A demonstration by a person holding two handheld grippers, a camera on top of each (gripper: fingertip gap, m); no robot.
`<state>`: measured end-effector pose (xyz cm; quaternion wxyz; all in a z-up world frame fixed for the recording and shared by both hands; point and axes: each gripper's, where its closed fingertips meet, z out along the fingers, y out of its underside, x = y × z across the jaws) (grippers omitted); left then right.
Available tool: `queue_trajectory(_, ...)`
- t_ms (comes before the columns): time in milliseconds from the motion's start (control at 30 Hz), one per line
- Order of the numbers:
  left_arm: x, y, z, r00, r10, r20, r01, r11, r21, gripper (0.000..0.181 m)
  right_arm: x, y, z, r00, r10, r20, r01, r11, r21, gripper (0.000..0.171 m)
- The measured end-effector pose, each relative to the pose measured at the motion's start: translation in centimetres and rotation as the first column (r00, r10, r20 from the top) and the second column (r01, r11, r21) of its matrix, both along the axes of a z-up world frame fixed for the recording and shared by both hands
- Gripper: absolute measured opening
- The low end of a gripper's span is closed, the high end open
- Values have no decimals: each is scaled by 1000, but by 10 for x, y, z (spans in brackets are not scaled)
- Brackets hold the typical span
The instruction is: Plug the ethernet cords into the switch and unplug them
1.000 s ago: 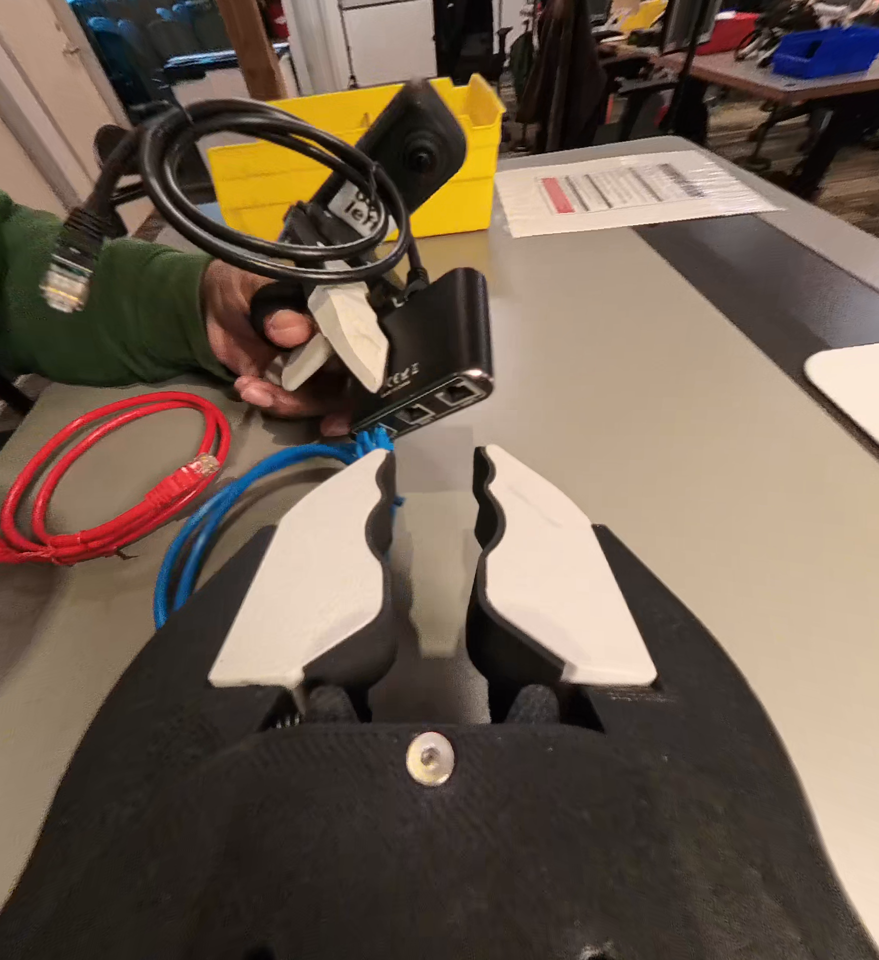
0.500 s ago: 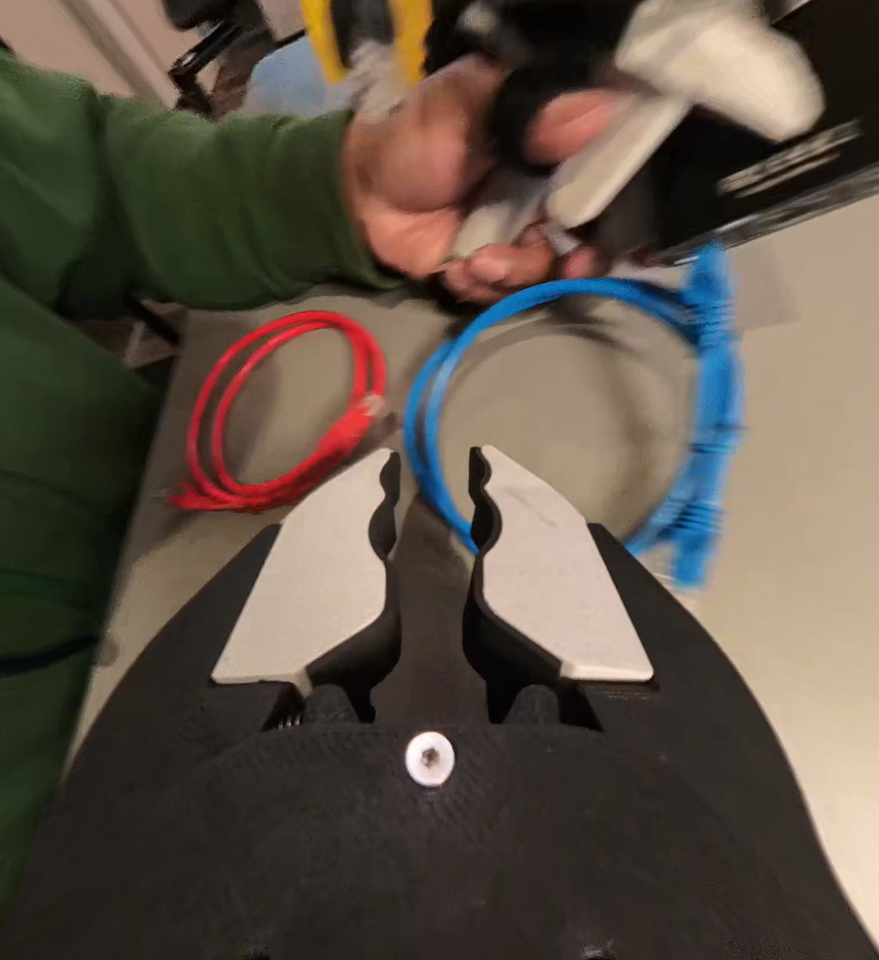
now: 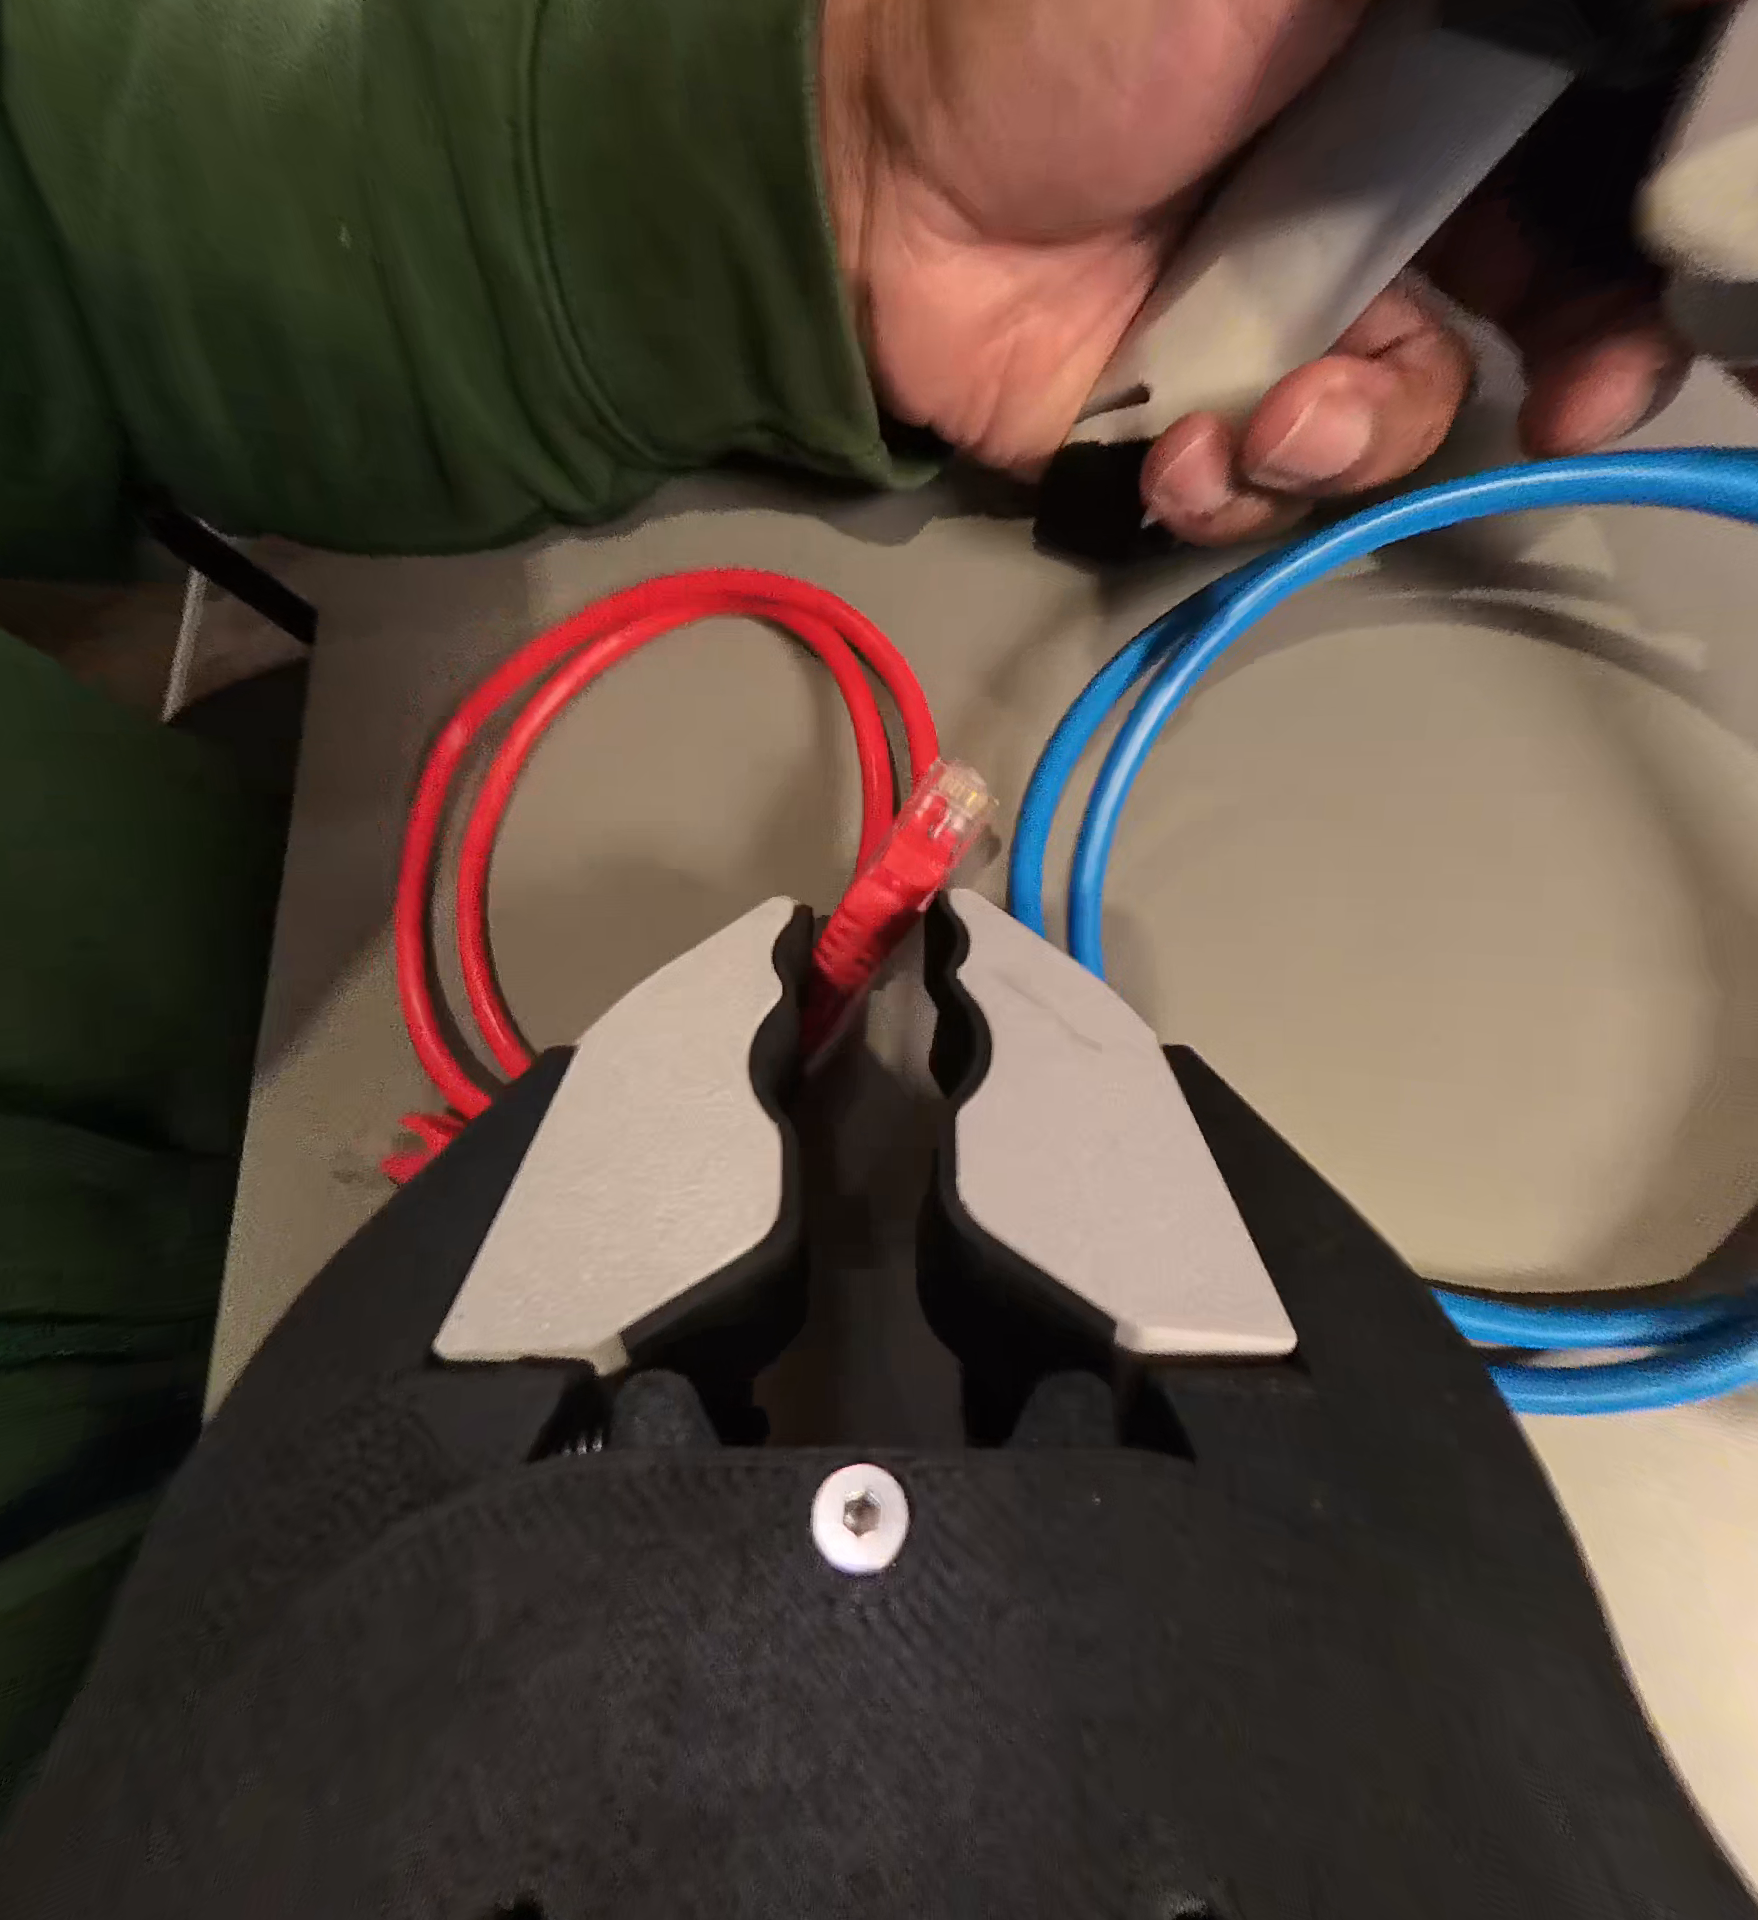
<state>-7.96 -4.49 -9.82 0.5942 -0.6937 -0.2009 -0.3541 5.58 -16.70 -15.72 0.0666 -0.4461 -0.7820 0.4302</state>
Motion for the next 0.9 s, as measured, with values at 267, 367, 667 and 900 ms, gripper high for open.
queue_trajectory(267,-1,-1,1,1000,3,1,-3,1000,6,28,6,47,31,986,35,-161,-35,999,6,14)
queue_trajectory(367,-2,-2,2,1000,-3,-20,4,1000,8,27,11,71,38,976,22,-217,-17,1000,21,14)
queue_trajectory(667,-8,-4,9,1000,-6,-12,6,998,61,27,5,199,79,831,-340,-440,393,919,31,12)
queue_trajectory(900,-8,-4,9,1000,-13,-14,14,998,59,28,38,303,140,421,-384,-822,855,471,218,11)
